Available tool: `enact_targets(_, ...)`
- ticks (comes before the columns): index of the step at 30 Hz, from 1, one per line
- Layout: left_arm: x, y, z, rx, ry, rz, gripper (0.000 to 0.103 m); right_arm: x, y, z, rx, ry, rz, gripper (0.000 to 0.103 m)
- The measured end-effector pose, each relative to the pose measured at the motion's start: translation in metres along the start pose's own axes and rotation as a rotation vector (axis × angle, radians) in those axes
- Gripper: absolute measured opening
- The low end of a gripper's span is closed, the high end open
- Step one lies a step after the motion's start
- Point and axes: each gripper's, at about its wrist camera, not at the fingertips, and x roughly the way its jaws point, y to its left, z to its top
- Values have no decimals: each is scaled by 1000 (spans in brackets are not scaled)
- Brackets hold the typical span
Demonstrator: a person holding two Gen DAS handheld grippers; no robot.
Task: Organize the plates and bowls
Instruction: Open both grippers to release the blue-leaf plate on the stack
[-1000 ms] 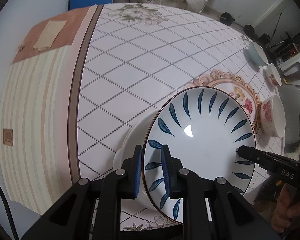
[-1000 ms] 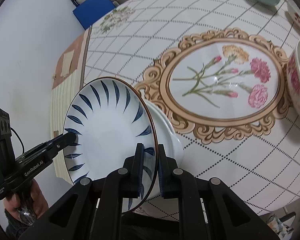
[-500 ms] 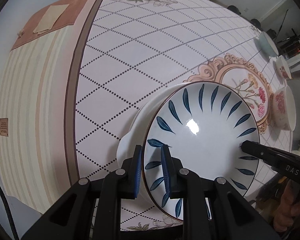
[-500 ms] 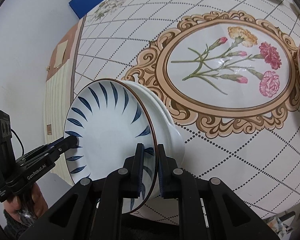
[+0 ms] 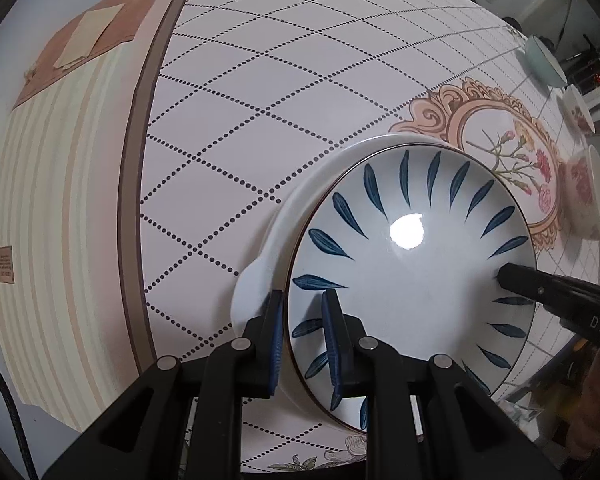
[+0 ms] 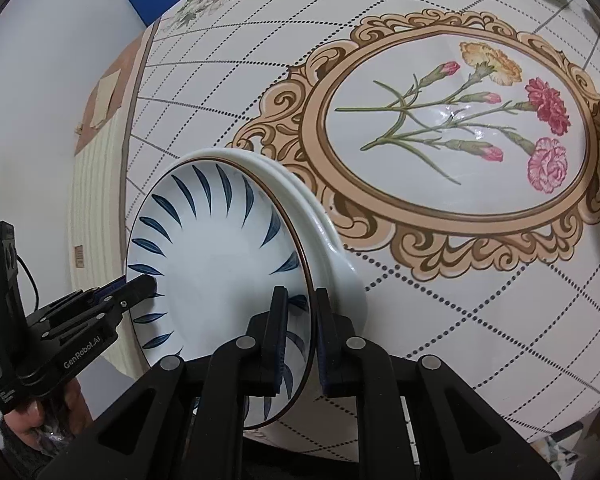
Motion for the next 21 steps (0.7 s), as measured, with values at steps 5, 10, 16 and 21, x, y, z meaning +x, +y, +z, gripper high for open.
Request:
enact_targets(5,1,-4,3,5,21,16,16,3,2,0,-3,7,-9,18)
enact_targets(10,3,-7,9,2,75,32,18,6,8,-1,3,45,-40,19)
enact_targets(16,7,-13,13,5,127,67,18,5,16,1,5,81,-92,19)
enact_targets(21,10,-21,14,23,141,105,18,4,29,2,-27,99,-164,19)
